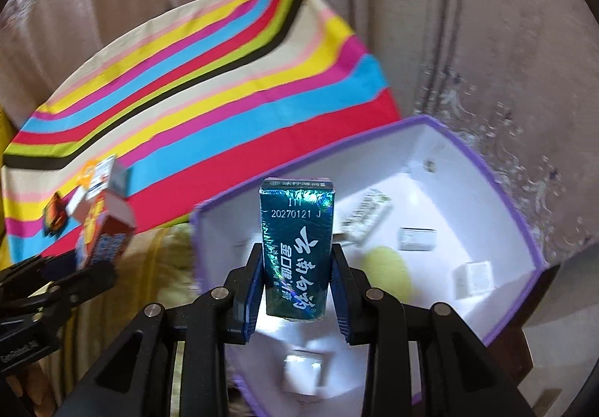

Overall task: Organize objects
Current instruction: 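Carry the red box and teal box into the purple-rimmed box and release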

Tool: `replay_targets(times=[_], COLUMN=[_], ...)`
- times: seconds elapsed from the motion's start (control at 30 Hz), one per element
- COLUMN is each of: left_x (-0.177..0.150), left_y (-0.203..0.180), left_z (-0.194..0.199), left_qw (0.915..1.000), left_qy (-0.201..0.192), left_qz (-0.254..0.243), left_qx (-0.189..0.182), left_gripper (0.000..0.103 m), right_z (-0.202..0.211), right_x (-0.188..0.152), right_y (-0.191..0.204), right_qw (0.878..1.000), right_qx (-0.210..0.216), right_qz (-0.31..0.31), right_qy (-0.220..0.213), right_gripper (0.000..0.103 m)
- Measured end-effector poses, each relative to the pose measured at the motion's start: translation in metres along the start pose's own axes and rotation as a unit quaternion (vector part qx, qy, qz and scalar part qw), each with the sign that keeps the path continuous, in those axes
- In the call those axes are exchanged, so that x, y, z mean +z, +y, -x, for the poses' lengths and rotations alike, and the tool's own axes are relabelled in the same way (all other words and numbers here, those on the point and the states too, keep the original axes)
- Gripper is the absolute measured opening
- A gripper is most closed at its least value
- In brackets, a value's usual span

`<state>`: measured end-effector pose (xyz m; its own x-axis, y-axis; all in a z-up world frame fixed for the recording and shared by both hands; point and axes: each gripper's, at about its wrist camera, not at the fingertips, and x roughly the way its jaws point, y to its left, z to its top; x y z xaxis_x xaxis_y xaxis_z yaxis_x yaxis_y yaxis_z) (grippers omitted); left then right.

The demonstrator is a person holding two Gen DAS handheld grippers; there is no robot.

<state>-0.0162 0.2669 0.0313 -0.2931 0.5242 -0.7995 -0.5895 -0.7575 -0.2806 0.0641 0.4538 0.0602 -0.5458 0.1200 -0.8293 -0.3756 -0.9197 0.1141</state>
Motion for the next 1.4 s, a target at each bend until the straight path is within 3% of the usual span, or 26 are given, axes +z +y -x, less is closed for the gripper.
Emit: replay_targets(times=[0.33, 0.67, 0.87, 1.4], left_x=[0.012, 0.019, 0.019, 0.016], left_y=[-0.023, -0.035, -0.034, -0.018], left_z=[-0.014, -0.021, -0.021, -0.011], left_qw=[0.9998, 0.9995, 0.9995, 0.9992], left_qy=[-0.010, -0.018, -0.021, -0.032], left_qz=[-0.014, -0.023, -0.019, 0.013], left_qx=[-0.008, -0.013, -0.015, -0.019], left_gripper=[0.047, 0.048, 0.049, 0.052], right_z=[0.013, 0.023, 0.027, 0.025], right_x=[0.010, 0.017, 0.017, 0.022], right_y=[-0.063, -0.090, -0.089, -0.061], right_qw=[0.996, 0.992, 0.992, 0.995], right_qx=[-0.068, -0.093, -0.089, -0.074], right_qz=[-0.054, -0.077, -0.077, -0.049], right_qy=[-0.026, -0.043, -0.048, -0.047], right_gripper=[0.035, 0.036, 0.055, 0.058])
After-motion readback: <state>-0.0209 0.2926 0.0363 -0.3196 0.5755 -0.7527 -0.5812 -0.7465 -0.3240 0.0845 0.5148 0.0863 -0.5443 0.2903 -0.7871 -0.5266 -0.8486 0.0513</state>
